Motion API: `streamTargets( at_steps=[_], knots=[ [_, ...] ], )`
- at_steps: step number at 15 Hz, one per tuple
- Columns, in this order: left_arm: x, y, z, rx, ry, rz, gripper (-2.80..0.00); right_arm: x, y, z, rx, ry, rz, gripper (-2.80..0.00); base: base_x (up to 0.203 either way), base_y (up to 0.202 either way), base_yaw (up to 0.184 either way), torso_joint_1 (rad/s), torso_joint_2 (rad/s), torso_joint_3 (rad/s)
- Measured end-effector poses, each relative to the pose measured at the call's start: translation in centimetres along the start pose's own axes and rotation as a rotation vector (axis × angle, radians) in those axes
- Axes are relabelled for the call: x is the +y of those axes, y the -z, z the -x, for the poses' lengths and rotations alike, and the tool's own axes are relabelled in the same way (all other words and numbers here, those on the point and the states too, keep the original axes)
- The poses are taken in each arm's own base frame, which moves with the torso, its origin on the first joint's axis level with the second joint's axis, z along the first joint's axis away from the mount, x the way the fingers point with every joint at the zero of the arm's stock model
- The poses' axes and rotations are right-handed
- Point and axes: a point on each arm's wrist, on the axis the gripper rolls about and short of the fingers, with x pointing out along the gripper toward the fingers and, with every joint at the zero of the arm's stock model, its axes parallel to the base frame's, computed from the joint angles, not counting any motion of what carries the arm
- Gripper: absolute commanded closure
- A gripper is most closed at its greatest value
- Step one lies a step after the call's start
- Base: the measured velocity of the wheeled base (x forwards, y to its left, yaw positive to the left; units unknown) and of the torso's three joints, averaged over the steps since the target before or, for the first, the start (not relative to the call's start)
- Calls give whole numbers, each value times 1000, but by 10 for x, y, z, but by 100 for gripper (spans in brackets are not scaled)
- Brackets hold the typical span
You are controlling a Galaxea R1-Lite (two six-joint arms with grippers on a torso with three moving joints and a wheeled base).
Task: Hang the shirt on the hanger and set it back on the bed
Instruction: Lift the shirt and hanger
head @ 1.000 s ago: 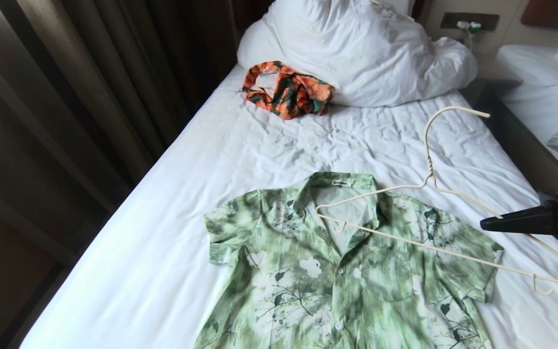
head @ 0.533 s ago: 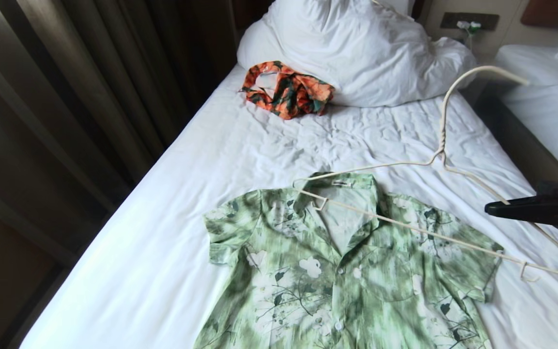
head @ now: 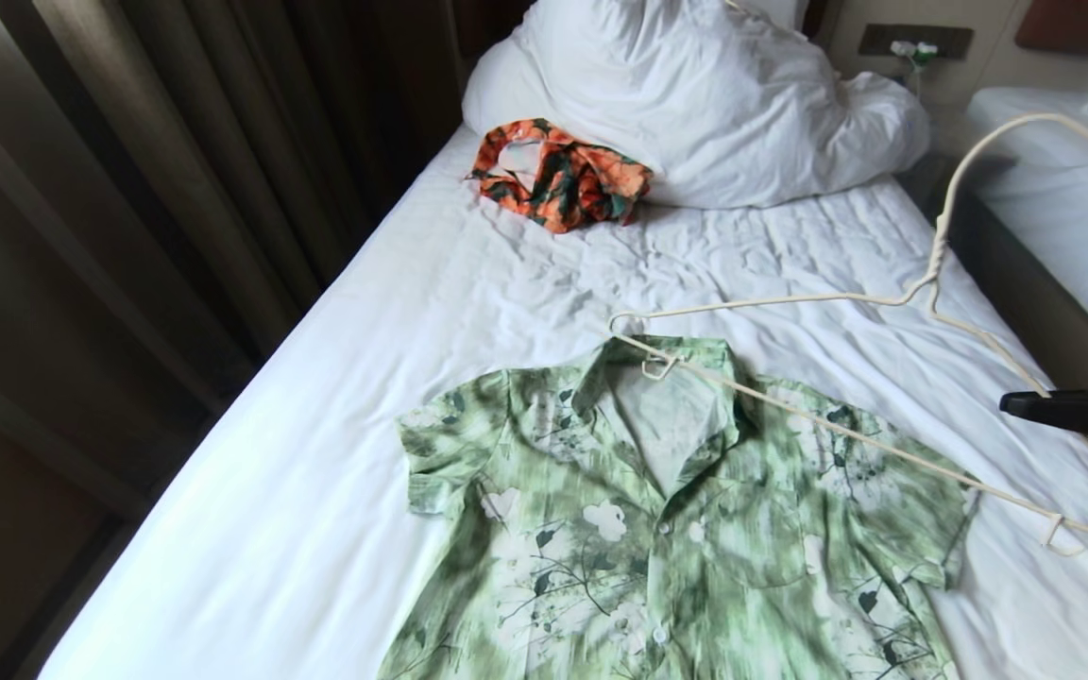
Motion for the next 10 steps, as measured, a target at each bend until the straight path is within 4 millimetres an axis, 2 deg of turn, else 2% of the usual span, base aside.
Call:
streamTargets(
  at_steps=[4,6,8,10],
  knots=[
    [-1,0,0,10,43,-71,0,2,5,4,-4,16,-16,0,0,0,0,0,0,0],
    [-1,-8,0,9,64,-84,0,1,1,3,-4,14,-4,0,0,0,0,0,0,0],
    [-2,-36,5,-31,109,-35,0,1,-1,4,-5,18,2,0,0,0,0,0,0,0],
    [-4,-59,5,3,188,4,0,1,-2,6,-8,26,-8,0,0,0,0,0,0,0]
  ],
)
